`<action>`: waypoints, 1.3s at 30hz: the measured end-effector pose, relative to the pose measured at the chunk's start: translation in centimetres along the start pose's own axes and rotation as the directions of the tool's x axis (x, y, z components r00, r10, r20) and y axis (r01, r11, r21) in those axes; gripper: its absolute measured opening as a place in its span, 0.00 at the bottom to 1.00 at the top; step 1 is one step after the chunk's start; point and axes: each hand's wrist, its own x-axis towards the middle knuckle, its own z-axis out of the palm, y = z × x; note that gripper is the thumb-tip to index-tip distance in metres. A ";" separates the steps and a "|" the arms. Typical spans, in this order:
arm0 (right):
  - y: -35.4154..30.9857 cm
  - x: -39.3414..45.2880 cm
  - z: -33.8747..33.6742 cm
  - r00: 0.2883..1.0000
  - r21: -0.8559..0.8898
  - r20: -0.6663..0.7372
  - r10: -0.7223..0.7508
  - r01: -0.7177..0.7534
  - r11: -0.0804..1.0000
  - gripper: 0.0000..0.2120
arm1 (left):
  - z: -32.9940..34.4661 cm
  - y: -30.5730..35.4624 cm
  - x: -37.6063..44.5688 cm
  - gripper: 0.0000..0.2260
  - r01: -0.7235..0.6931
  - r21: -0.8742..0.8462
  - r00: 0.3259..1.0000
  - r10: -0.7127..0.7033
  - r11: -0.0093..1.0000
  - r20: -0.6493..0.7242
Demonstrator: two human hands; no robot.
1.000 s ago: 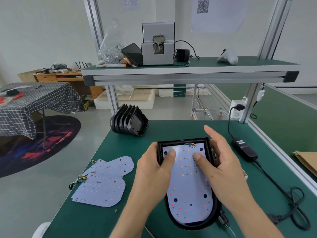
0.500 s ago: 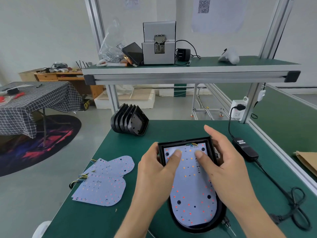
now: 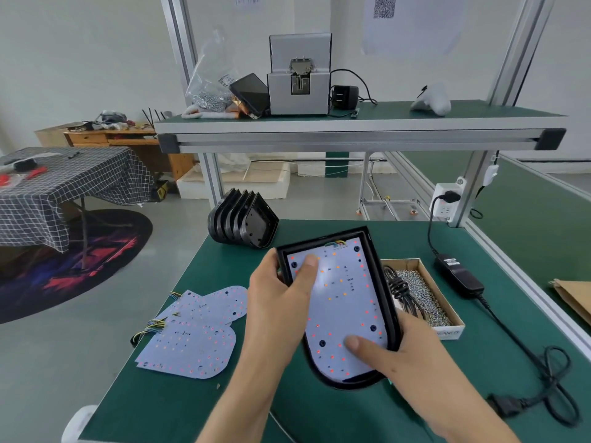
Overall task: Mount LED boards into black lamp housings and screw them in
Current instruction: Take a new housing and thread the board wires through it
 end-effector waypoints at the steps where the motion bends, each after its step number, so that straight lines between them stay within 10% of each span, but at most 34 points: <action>1: 0.1 0.0 0.1 1.000 0.008 0.005 0.012 -0.012 1.000 0.13 | 0.0 0.0 0.0 0.07 -0.005 0.013 1.000 0.005 1.000 0.007; 30: 1.2 -0.6 0.7 0.999 -0.043 -0.039 -0.019 0.017 0.999 0.21 | 0.7 -1.4 -0.9 0.12 -0.116 0.188 0.984 0.139 0.975 -0.113; 39: 0.0 2.3 1.5 0.949 0.134 -0.309 -0.059 0.105 0.985 0.19 | 1.1 -0.5 -2.6 0.11 -0.165 0.051 0.985 0.162 0.985 0.064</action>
